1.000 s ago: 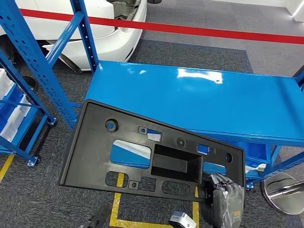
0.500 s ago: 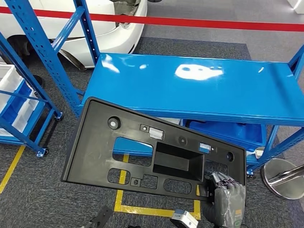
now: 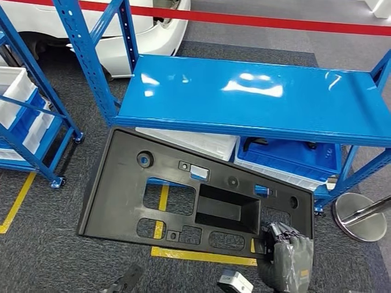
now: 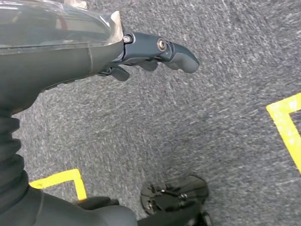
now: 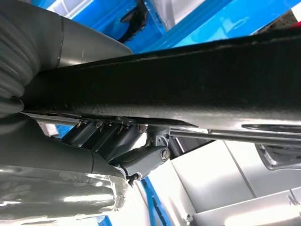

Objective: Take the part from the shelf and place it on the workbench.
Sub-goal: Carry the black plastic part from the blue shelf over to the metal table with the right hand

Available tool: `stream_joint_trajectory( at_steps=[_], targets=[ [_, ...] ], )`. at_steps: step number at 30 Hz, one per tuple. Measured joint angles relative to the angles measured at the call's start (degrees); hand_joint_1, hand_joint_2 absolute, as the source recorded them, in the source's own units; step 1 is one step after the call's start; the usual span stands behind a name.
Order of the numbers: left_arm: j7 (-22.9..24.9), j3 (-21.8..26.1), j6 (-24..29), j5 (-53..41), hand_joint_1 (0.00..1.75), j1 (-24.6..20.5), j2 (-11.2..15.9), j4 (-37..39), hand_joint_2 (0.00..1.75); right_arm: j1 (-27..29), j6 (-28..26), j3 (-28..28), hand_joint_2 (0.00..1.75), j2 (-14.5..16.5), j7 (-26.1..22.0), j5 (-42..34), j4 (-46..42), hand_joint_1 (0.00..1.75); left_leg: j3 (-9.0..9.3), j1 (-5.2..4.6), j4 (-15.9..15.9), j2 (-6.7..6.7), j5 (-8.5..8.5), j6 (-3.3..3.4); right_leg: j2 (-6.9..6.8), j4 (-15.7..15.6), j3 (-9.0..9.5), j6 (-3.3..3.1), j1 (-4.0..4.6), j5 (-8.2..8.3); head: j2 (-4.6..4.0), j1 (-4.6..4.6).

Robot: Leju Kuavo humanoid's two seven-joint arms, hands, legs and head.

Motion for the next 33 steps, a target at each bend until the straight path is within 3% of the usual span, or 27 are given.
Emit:
stream_joint_trajectory(
  at_steps=[1,3,5,6,8,10,13,14,15,16,19,21,23,25,26,28,30,31,33],
  targets=[
    [-0.01,0.0,-0.01,0.01,0.0,0.01,0.02,0.0,1.75,0.03,0.0,0.0,1.75,0.0,0.0,-0.04,0.04,1.75,-0.39,-0.01,0.0,0.01,0.34,-0.07,0.01,-1.24,1.6,-0.05,-0.02,1.17,0.01,0.0],
    [-0.02,0.0,-0.02,0.02,0.0,0.01,0.01,0.0,1.75,0.0,0.0,0.0,1.75,0.0,-0.01,-0.11,0.06,1.75,-0.85,-0.05,0.0,-0.03,0.88,-0.32,0.11,-9.32,7.31,-0.52,0.04,3.93,0.0,0.01],
    [-0.04,0.0,-0.02,0.02,0.0,-0.02,-0.01,0.0,1.75,-0.04,-0.01,0.0,1.75,0.0,-0.04,-0.17,0.05,1.75,-1.14,-0.09,0.0,-0.08,1.41,-0.88,0.24,-16.83,11.81,-1.17,0.31,4.78,0.0,-0.02],
    [-0.05,0.0,-0.02,0.02,0.0,-0.03,-0.01,0.0,1.75,-0.05,-0.02,0.0,1.75,0.0,-0.06,-0.22,0.04,1.75,-1.35,-0.05,-0.02,-0.07,1.71,-1.25,0.29,-18.38,12.54,-1.4,0.51,4.6,0.0,-0.03],
    [-0.08,0.0,-0.02,0.02,0.0,0.0,0.0,0.0,1.75,-0.01,-0.04,0.0,1.75,0.0,-0.07,-0.29,0.04,1.75,-1.72,0.11,0.01,-0.06,2.03,-1.96,0.24,-19.06,12.46,-1.95,0.6,4.86,0.01,-0.03],
    [-0.14,-0.01,-0.03,0.03,0.0,0.06,0.0,0.0,1.75,-0.02,-0.04,-0.01,1.75,0.01,-0.09,-0.3,0.04,1.75,-2.54,0.15,1.75,-0.11,0.29,-2.45,-0.02,-19.48,12.15,-2.78,0.44,5.43,0.0,-0.08],
    [-0.2,-0.01,-0.07,0.04,0.0,0.12,0.02,0.0,1.75,0.0,-0.04,-0.02,1.75,0.01,-0.11,-0.32,0.06,1.75,-6.42,0.16,12.04,-0.18,-5.89,-2.98,-0.3,-19.16,11.06,-3.55,0.49,6.0,0.0,-0.15],
    [-0.22,-0.01,-0.12,0.04,0.0,0.18,0.03,0.0,1.75,0.02,-0.04,-0.02,1.75,0.0,-0.11,-0.32,0.07,1.75,-7.47,0.16,15.29,-0.18,-7.08,-3.09,-0.33,-18.86,10.64,-3.63,0.54,6.08,0.01,-0.14],
    [-0.3,-0.01,-0.21,0.04,0.0,0.25,0.05,0.0,1.75,0.05,-0.04,-0.02,1.75,0.0,-0.11,-0.32,0.08,1.75,-7.65,0.16,16.72,-0.18,-7.18,-3.14,-0.33,-18.5,10.24,-3.66,0.58,6.12,0.01,-0.14],
    [-0.44,0.0,-0.37,0.04,0.0,0.29,0.06,0.0,1.75,0.06,-0.04,-0.02,1.75,0.01,-0.12,-0.33,0.08,1.75,-6.76,0.17,15.79,-0.18,-6.18,-3.11,-0.31,-18.09,9.87,-3.63,0.59,6.12,0.01,-0.15],
    [-0.84,-0.01,-0.75,0.07,0.0,0.2,0.1,-0.01,1.75,0.04,-0.04,-0.03,1.75,0.01,-0.15,-0.4,0.08,1.75,-0.96,0.09,5.37,-0.19,-1.75,-2.62,-0.22,-16.73,8.88,-3.25,0.67,5.88,0.0,-0.13],
    [-0.86,-0.01,-0.81,0.26,0.0,0.12,0.13,-0.01,1.75,0.05,-0.05,-0.04,1.75,0.0,-0.17,-0.46,0.08,1.75,0.56,-0.06,1.97,-0.2,-1.28,-2.26,-0.21,-16.11,8.21,-2.72,0.83,5.93,-0.01,-0.12],
    [-0.82,-0.01,-0.81,0.51,0.0,0.15,0.13,0.0,1.75,0.08,-0.08,-0.04,1.75,0.0,-0.24,-0.49,0.08,1.75,0.33,-0.04,1.56,-0.24,-1.17,-1.8,-0.19,-15.9,7.8,-2.14,0.92,6.2,0.0,-0.11],
    [-0.79,0.0,-0.78,0.71,0.0,0.14,0.12,0.0,1.75,0.08,-0.09,-0.04,1.75,0.0,-0.33,-0.5,0.07,1.75,0.05,0.24,1.24,-0.24,-0.72,-0.97,-0.03,-14.62,7.15,-1.5,0.86,4.97,0.01,-0.03],
    [-0.77,0.0,-0.75,0.77,0.0,0.1,0.1,0.0,1.75,0.08,-0.09,-0.04,1.75,0.0,-0.4,-0.52,0.06,1.75,-0.13,0.4,1.12,-0.21,-0.43,-0.56,0.05,-12.54,6.31,-1.14,0.75,3.34,0.0,0.0],
    [-0.68,0.0,-0.63,0.74,0.0,0.06,0.1,0.0,1.75,0.11,-0.09,-0.04,1.75,0.0,-0.57,-0.54,0.08,1.75,-0.7,0.44,1.15,-0.14,0.05,-0.17,0.1,-5.3,3.54,-0.4,0.39,-0.99,-0.01,0.05],
    [-0.58,0.0,-0.41,0.63,0.0,0.12,0.11,0.0,1.75,0.16,-0.09,-0.04,1.75,0.0,-0.64,-0.56,0.11,1.75,-1.29,0.39,1.19,-0.09,0.54,-0.15,0.1,-0.14,1.94,-0.02,0.09,-2.96,-0.01,0.04],
    [-0.55,0.0,-0.3,0.63,0.0,0.13,0.13,0.0,1.75,0.15,-0.09,-0.04,1.75,0.0,-0.65,-0.57,0.12,1.75,-1.53,0.37,1.21,-0.09,0.79,-0.19,0.1,-0.76,2.71,0.02,0.01,-2.28,-0.01,0.04],
    [-0.48,0.0,-0.15,0.63,0.0,0.12,0.13,0.0,1.75,0.1,-0.09,-0.03,1.75,0.0,-0.65,-0.61,0.13,1.75,-1.8,0.36,1.22,-0.14,1.23,-0.36,0.13,-8.31,7.38,-0.19,-0.03,1.33,0.0,0.04]
  ],
)
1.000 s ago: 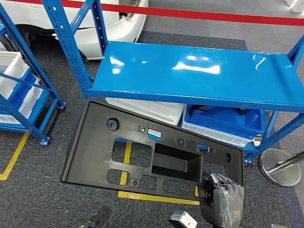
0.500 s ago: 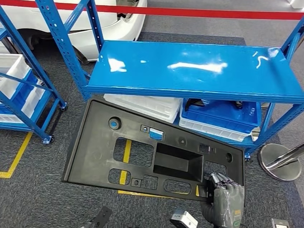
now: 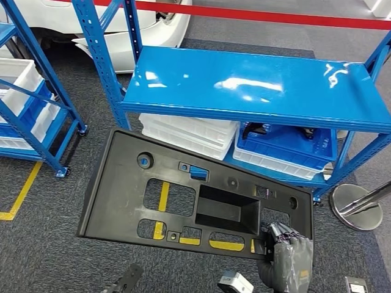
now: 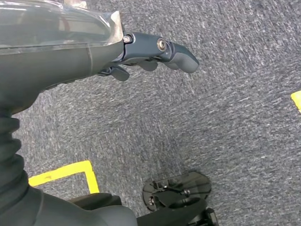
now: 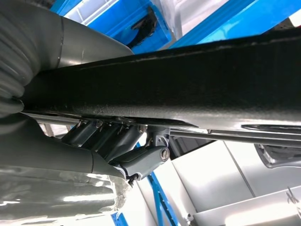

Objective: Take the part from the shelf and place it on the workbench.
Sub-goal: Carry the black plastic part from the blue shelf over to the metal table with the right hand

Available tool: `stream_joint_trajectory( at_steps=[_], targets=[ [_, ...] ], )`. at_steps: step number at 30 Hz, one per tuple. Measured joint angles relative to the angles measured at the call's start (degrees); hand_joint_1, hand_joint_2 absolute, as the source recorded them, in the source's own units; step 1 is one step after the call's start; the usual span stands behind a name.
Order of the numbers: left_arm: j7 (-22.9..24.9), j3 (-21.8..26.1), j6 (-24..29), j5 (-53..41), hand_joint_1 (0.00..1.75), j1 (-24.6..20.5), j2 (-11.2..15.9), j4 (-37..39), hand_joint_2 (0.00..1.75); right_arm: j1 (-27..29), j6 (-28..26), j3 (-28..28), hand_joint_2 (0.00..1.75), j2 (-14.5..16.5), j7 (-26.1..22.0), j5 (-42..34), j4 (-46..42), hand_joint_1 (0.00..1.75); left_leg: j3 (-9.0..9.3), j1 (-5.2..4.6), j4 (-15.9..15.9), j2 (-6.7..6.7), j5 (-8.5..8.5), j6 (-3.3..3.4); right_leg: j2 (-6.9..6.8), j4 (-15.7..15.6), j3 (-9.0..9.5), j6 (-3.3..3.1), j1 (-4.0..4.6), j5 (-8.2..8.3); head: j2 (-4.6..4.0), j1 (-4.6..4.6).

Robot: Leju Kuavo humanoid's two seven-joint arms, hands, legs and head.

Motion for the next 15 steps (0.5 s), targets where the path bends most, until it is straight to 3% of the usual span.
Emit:
stream_joint_trajectory(
  at_steps=[2,3,6,8,10,12,13,15],
  targets=[
    [0.1,0.0,0.11,0.0,0.0,-0.04,-0.01,0.0,1.75,-0.09,0.0,0.01,1.75,0.0,-0.01,-0.02,-0.01,1.75,-0.32,-0.11,0.04,-0.04,0.47,-0.47,0.21,-7.56,4.11,-0.49,0.22,2.53,0.0,-0.03],
    [0.17,0.0,0.17,-0.02,0.0,-0.07,-0.01,0.0,1.75,-0.09,0.0,0.0,1.75,0.0,-0.02,-0.05,-0.02,1.75,-0.54,-0.14,0.07,-0.04,0.75,-0.81,0.32,-9.17,4.77,-0.77,0.36,2.96,-0.01,-0.04],
    [0.36,0.0,0.27,-0.07,0.0,-0.02,-0.05,0.0,1.75,-0.02,0.01,-0.01,1.75,0.01,-0.03,-0.11,-0.04,1.75,-1.11,-0.07,0.08,-0.06,1.3,-1.92,0.27,-9.53,3.99,-1.76,0.5,3.91,-0.01,-0.08],
    [0.42,0.0,0.32,-0.07,0.0,0.01,-0.07,0.0,1.75,-0.09,0.02,-0.01,1.75,0.02,-0.05,-0.11,-0.04,1.75,-2.03,-0.04,2.28,-0.12,-1.41,-2.47,-0.06,-9.88,3.08,-2.57,0.29,5.09,-0.01,-0.15],
    [0.44,0.0,0.33,-0.07,0.0,-0.02,-0.07,0.0,1.75,-0.11,0.04,-0.02,1.75,0.02,-0.07,-0.16,-0.04,1.75,-4.0,0.0,8.74,-0.13,-6.77,-2.76,-0.25,-9.67,1.45,-3.04,0.26,6.14,-0.01,-0.21],
    [0.44,0.0,0.33,-0.07,0.0,-0.01,-0.05,0.0,1.75,-0.09,0.07,-0.02,1.75,0.02,-0.07,-0.27,-0.01,1.75,-4.91,0.01,14.71,-0.13,-10.26,-2.93,-0.32,-9.07,-0.62,-3.06,0.37,7.18,-0.01,-0.22],
    [0.45,0.0,0.33,-0.07,0.0,-0.01,-0.05,0.0,1.75,-0.08,0.08,-0.02,1.75,0.02,-0.07,-0.42,0.01,1.75,-3.96,0.01,14.95,-0.13,-10.45,-2.95,-0.33,-8.71,-1.64,-2.98,0.4,7.67,0.0,-0.22],
    [0.44,0.0,0.33,-0.07,0.0,-0.08,-0.04,0.0,1.75,-0.06,0.04,-0.02,1.75,0.07,-0.07,-0.96,0.02,1.75,1.07,0.05,8.96,-0.13,-8.47,-2.85,-0.31,-7.91,-3.43,-2.64,0.38,8.46,0.0,-0.22]
  ],
)
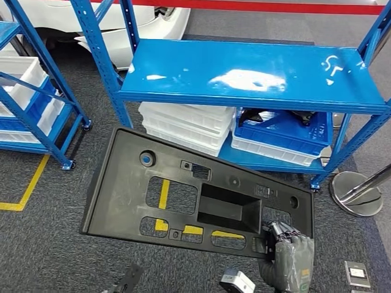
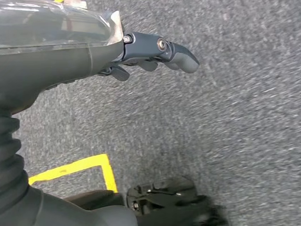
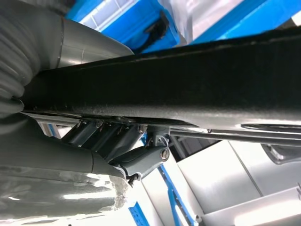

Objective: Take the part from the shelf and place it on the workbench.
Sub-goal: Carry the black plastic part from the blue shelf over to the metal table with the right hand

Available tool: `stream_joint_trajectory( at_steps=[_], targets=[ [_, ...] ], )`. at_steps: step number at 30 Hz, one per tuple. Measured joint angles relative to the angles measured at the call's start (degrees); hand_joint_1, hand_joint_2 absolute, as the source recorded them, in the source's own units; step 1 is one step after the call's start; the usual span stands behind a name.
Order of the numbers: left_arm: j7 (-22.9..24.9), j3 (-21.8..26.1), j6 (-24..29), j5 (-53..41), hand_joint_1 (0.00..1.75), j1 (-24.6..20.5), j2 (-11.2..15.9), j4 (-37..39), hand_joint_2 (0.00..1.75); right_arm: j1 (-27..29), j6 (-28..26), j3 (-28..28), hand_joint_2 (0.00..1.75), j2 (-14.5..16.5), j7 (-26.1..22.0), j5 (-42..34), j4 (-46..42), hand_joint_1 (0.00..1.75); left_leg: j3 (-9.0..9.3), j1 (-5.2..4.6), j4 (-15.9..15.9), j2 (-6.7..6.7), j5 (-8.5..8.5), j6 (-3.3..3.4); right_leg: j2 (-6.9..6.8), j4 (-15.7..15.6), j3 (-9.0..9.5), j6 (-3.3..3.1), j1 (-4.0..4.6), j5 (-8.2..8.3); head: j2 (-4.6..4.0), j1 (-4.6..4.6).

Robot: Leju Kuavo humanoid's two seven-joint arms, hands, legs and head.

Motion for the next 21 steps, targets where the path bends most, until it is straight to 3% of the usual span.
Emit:
stream_joint_trajectory(
  at_steps=[2,3,6,7,9,11,12,13,14,17,19,21],
  targets=[
    [-0.15,0.0,0.0,-0.02,0.0,-0.22,0.0,0.0,1.75,-0.01,-0.16,-0.04,1.75,0.14,-0.02,-0.71,-0.03,1.75,4.87,-0.05,-7.71,-0.07,1.65,0.4,0.03,0.82,-1.35,0.58,0.16,0.65,-0.01,0.06],
    [-0.29,0.0,0.0,-0.05,0.0,-0.25,0.0,0.0,1.75,-0.02,-0.25,-0.05,1.75,0.21,-0.04,-0.97,-0.05,1.75,5.95,-0.16,-9.7,-0.13,2.04,0.73,0.02,1.04,-1.73,0.91,0.21,1.02,0.0,0.09],
    [-0.64,0.0,0.03,-0.21,0.0,0.04,0.01,0.0,1.75,0.07,-0.44,-0.04,1.75,0.32,-0.16,-1.97,-0.09,1.75,5.68,-0.52,-10.21,-0.15,3.13,1.95,0.07,0.84,-1.99,1.83,-0.11,2.18,0.01,0.11],
    [-0.68,0.0,0.08,-0.29,0.0,0.06,0.01,0.0,1.75,0.11,-0.46,-0.07,1.75,0.33,-0.23,-2.54,-0.1,1.75,5.42,-0.48,-10.25,-0.07,3.65,2.31,0.17,1.19,-2.17,2.16,-0.23,1.72,0.01,0.16],
    [-0.72,0.0,0.16,-0.44,0.0,-0.04,-0.02,0.0,1.75,0.15,-0.49,-0.22,1.75,0.35,-0.62,-4.03,-0.15,1.75,4.54,-0.25,-10.35,0.1,4.68,2.92,0.31,5.24,-3.6,2.82,-0.4,-1.88,0.01,0.27],
    [-0.73,0.0,0.17,-0.46,0.0,0.03,-0.01,0.0,1.75,0.27,-0.51,-0.44,1.75,0.38,-1.19,-5.61,-0.22,1.75,3.45,-0.31,-10.28,0.15,5.5,3.18,0.33,13.02,-5.94,3.26,-0.48,-6.81,0.0,0.32],
    [-0.73,0.0,0.17,-0.43,0.0,0.1,-0.01,0.0,1.75,0.39,-0.52,-0.57,1.75,0.4,-1.44,-6.29,-0.25,1.75,2.94,-0.36,-10.24,0.18,5.85,3.19,0.33,16.01,-6.53,3.31,-0.49,-8.24,0.0,0.32],
    [-0.73,0.0,0.17,-0.39,0.0,0.16,0.0,0.0,1.75,0.53,-0.52,-0.72,1.75,0.42,-1.65,-6.84,-0.27,1.75,2.52,-0.43,-10.22,0.2,6.15,3.18,0.33,16.86,-6.01,3.26,-0.48,-8.57,-0.01,0.31],
    [-0.73,0.0,0.17,-0.36,0.0,0.19,-0.01,0.0,1.75,0.66,-0.51,-0.9,1.75,0.43,-1.91,-7.37,-0.34,1.75,2.24,-0.49,-10.21,0.2,6.38,3.16,0.34,15.18,-4.22,3.07,-0.43,-7.85,0.0,0.31],
    [-0.74,0.0,0.17,-0.35,0.0,0.17,-0.06,0.0,1.75,0.8,-0.53,-1.4,1.75,0.51,-2.78,-8.69,-0.84,1.75,1.97,-0.68,-10.18,0.17,6.75,2.9,0.39,2.69,4.09,1.77,0.05,-4.09,-0.01,0.29],
    [-0.76,0.0,0.16,-0.35,0.0,0.11,-0.11,0.0,1.75,0.84,-0.57,-1.64,1.75,0.6,-3.11,-9.09,-1.08,1.75,1.69,-0.73,-10.13,0.26,7.02,2.45,0.41,-1.1,6.06,1.13,0.44,-3.64,-0.01,0.27],
    [-0.79,0.0,0.16,-0.35,0.0,0.08,-0.19,0.0,1.75,0.98,-0.62,-1.87,1.75,0.68,-3.29,-9.21,-1.18,1.75,1.43,-0.72,-10.14,0.42,7.18,1.84,0.49,-1.59,5.93,0.67,0.41,-3.34,0.0,0.26]
  ],
)
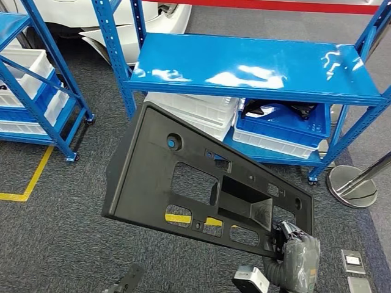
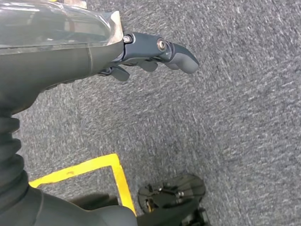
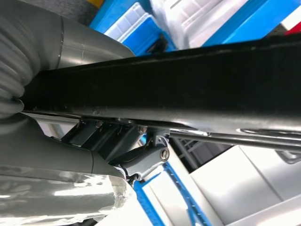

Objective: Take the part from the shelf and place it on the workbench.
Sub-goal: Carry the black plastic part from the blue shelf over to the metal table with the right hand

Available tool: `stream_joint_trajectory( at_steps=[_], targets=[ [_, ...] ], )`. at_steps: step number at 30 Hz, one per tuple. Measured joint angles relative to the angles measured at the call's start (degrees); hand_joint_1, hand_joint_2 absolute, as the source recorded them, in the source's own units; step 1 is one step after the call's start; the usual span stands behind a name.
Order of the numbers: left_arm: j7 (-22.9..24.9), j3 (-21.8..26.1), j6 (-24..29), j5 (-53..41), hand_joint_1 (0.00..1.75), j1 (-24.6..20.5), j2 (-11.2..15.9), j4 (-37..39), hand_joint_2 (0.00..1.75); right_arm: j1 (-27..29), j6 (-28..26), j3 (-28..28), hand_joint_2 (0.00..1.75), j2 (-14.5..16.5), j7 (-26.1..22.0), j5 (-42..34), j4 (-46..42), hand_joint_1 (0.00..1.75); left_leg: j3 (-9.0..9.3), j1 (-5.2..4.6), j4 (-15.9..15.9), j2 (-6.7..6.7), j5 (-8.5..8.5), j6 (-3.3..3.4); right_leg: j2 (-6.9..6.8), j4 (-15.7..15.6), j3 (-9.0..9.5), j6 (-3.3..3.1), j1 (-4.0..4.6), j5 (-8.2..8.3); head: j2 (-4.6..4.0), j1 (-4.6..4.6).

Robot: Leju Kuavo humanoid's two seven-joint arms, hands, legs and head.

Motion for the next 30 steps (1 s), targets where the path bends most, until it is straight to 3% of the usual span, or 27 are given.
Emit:
stream_joint_trajectory(
  at_steps=[2,3,5,6,7,8,10,12,14,16,18,21,22,23,24,25,27,29,30],
  targets=[
    [-0.02,0.0,0.02,-0.05,0.0,-0.03,-0.06,0.0,1.75,0.06,-0.01,-0.11,1.75,0.13,-0.19,-0.06,-0.08,1.75,-0.69,0.02,1.29,-0.04,-1.31,-0.55,0.04,-0.68,-0.11,-0.69,-0.25,0.65,0.01,-0.05],
    [-0.02,0.0,0.02,-0.1,0.0,-0.04,-0.04,0.0,1.75,0.06,-0.01,-0.13,1.75,0.22,-0.26,-0.1,-0.11,1.75,-1.7,0.07,3.58,-0.13,-2.96,-0.8,0.06,-0.96,-0.22,-1.01,-0.38,0.95,0.0,-0.09],
    [-0.02,0.0,0.03,-0.17,0.0,0.01,-0.03,0.0,1.75,0.11,-0.01,-0.18,1.75,0.35,-0.33,-0.15,-0.16,1.75,-4.85,0.21,10.99,-0.22,-6.94,-1.22,0.27,-0.87,-0.74,-1.28,-0.32,1.24,0.0,-0.11],
    [-0.01,0.0,0.03,-0.17,0.0,0.06,-0.03,0.0,1.75,0.15,-0.01,-0.22,1.75,0.39,-0.34,-0.16,-0.16,1.75,-6.2,0.26,14.35,-0.24,-8.19,-1.4,0.48,-0.71,-1.03,-1.3,-0.31,1.33,0.0,-0.1],
    [-0.01,0.0,0.03,-0.17,0.0,0.1,-0.03,0.0,1.75,0.18,-0.01,-0.27,1.75,0.42,-0.34,-0.16,-0.16,1.75,-6.75,0.33,16.0,-0.25,-8.39,-1.52,0.78,-0.48,-1.3,-1.28,-0.32,1.4,0.0,-0.1],
    [-0.01,0.0,0.03,-0.17,0.0,0.12,-0.02,0.0,1.75,0.2,-0.01,-0.32,1.75,0.46,-0.34,-0.16,-0.16,1.75,-6.26,0.43,15.39,-0.3,-7.46,-1.58,1.16,-0.17,-1.56,-1.21,-0.33,1.43,0.01,-0.1],
    [0.03,0.0,0.03,-0.17,0.0,0.12,0.01,0.0,1.75,0.22,-0.01,-0.43,1.75,0.59,-0.36,-0.17,-0.17,1.75,-2.79,0.78,8.77,-1.21,-3.84,-1.57,2.07,0.7,-2.11,-0.96,-0.39,1.29,0.0,-0.1],
    [0.07,0.0,0.02,-0.18,0.0,0.17,0.04,0.0,1.75,0.2,-0.01,-0.63,1.75,0.7,-0.39,-0.24,-0.26,1.75,-0.11,1.1,2.92,-2.99,-1.91,-1.46,2.98,1.81,-3.06,-0.37,-0.32,1.2,0.01,-0.08],
    [0.08,0.01,0.02,-0.19,0.0,0.27,0.04,0.0,1.75,0.41,-0.01,-0.89,1.75,0.79,-0.56,-0.34,-0.42,1.75,0.03,1.01,1.85,-3.6,-1.94,-1.14,3.83,2.39,-4.05,0.39,-0.37,1.48,0.0,-0.05],
    [0.09,0.02,0.03,-0.18,0.0,0.29,0.01,0.0,1.75,0.89,-0.02,-1.14,1.75,0.85,-0.81,-0.49,-0.67,1.75,-0.24,1.01,1.82,-2.77,-1.56,-0.42,4.21,2.55,-4.57,1.06,-0.5,1.56,0.0,-0.02],
    [0.09,0.02,0.03,-0.17,0.0,0.22,-0.02,0.0,1.75,1.14,-0.03,-1.44,1.75,0.92,-1.1,-0.69,-0.97,1.75,-0.37,1.23,1.59,-1.7,-1.15,0.28,2.84,5.41,-5.85,1.67,-0.5,-0.49,0.0,0.12],
    [0.12,0.03,0.04,-0.17,0.0,0.42,0.02,0.0,1.75,1.51,-0.03,-2.32,1.75,1.22,-1.89,-0.88,-1.27,1.75,-0.65,1.21,1.58,0.09,-0.99,0.59,0.82,16.34,-10.36,2.46,-0.77,-5.97,-0.01,0.21],
    [0.14,0.03,0.05,-0.17,0.0,0.49,0.04,0.0,1.75,1.78,-0.03,-2.71,1.75,1.37,-2.15,-0.91,-1.34,1.75,-0.73,1.18,1.59,0.71,-0.98,0.61,0.65,18.6,-11.16,2.59,-0.85,-6.6,-0.01,0.21],
    [0.16,0.04,0.07,-0.17,0.0,0.5,0.07,0.0,1.75,2.07,-0.03,-3.14,1.75,1.53,-2.43,-0.93,-1.46,1.75,-0.75,1.15,1.6,1.28,-0.96,0.63,0.5,18.65,-10.86,2.63,-0.9,-6.14,-0.01,0.21],
    [0.17,0.04,0.08,-0.17,0.0,0.46,0.08,0.0,1.75,2.35,-0.03,-3.6,1.75,1.73,-2.73,-0.93,-1.65,1.75,-0.72,1.12,1.59,1.81,-0.96,0.63,0.23,16.07,-9.26,2.54,-0.91,-4.64,-0.01,0.21],
    [0.18,0.04,0.08,-0.17,0.0,0.41,0.08,0.0,1.75,2.6,-0.03,-4.07,1.75,1.93,-3.07,-0.94,-1.93,1.75,-0.65,1.1,1.59,2.28,-0.97,0.6,-0.41,11.75,-6.8,2.33,-0.86,-2.64,0.0,0.21],
    [0.2,0.04,0.11,-0.17,0.0,0.32,0.07,0.0,1.75,2.96,-0.03,-5.04,1.75,2.47,-3.85,-0.96,-2.62,1.75,-0.61,0.88,1.61,3.03,-1.01,0.29,-2.16,3.95,-2.69,1.73,-0.39,-0.19,-0.01,0.18],
    [0.24,0.04,0.15,-0.17,0.0,0.3,0.07,0.0,1.75,3.47,-0.04,-6.05,1.75,3.08,-4.68,-1.05,-3.18,1.75,-0.67,0.73,1.56,3.68,-0.96,-0.29,-2.72,1.72,-1.88,1.2,0.08,0.01,-0.01,0.12],
    [0.26,0.04,0.16,-0.17,0.0,0.29,0.05,0.0,1.75,3.84,-0.05,-6.58,1.75,3.41,-5.13,-1.15,-3.44,1.75,-0.61,0.76,1.44,4.02,-0.86,-0.65,-2.25,1.65,-2.09,0.86,0.14,0.19,-0.01,0.12]
  ],
)
